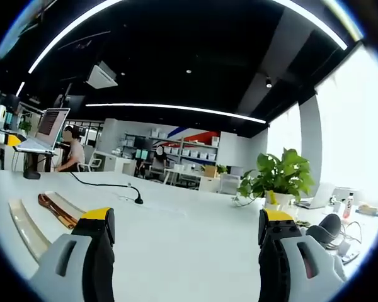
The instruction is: Arrange the utensils inside the cutlery case until each visible utensil rests in its matching compartment.
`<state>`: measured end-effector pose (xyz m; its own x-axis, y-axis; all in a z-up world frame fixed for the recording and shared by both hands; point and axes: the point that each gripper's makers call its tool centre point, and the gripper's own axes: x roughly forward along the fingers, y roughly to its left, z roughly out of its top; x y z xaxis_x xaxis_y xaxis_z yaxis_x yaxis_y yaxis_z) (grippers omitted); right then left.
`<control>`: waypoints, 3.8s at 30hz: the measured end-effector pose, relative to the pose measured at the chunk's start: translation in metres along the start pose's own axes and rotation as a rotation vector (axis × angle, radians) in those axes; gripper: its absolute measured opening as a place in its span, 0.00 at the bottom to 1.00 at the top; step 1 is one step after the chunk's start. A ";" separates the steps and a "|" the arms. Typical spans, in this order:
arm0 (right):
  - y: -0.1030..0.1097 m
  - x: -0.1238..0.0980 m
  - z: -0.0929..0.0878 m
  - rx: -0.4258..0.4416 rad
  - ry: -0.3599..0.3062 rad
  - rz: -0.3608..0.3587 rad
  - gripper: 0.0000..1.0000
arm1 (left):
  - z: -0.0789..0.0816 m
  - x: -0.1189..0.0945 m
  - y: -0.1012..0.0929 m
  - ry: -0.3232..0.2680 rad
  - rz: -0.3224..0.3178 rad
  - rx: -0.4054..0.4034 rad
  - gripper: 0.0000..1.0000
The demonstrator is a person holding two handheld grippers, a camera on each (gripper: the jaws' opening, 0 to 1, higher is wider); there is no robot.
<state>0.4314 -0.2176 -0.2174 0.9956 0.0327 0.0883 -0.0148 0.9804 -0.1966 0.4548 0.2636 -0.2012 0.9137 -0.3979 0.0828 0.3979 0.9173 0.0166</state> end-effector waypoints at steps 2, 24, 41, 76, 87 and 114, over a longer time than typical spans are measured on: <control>0.002 0.003 0.001 -0.012 0.015 0.017 0.99 | 0.006 0.003 0.000 -0.012 0.006 0.026 0.96; 0.039 0.045 0.043 -0.127 0.032 0.254 0.99 | -0.011 0.027 -0.017 0.167 -0.110 0.101 0.91; 0.122 0.079 0.009 -0.108 0.205 0.609 0.96 | -0.057 0.049 -0.027 0.386 -0.222 0.181 0.84; 0.223 0.075 -0.080 -0.230 0.499 1.043 0.35 | -0.158 0.055 -0.002 0.735 -0.288 0.175 0.32; 0.245 0.062 -0.090 -0.339 0.530 1.183 0.17 | -0.163 0.048 -0.012 0.760 -0.337 0.138 0.26; 0.263 0.072 -0.114 -0.395 0.610 1.263 0.06 | -0.176 0.058 -0.012 0.764 -0.348 0.085 0.26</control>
<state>0.5097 0.0204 -0.3746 0.2249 0.6302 -0.7432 -0.9662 0.2426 -0.0866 0.5174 0.2270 -0.3716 0.5569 -0.5330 -0.6370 0.6876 0.7261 -0.0064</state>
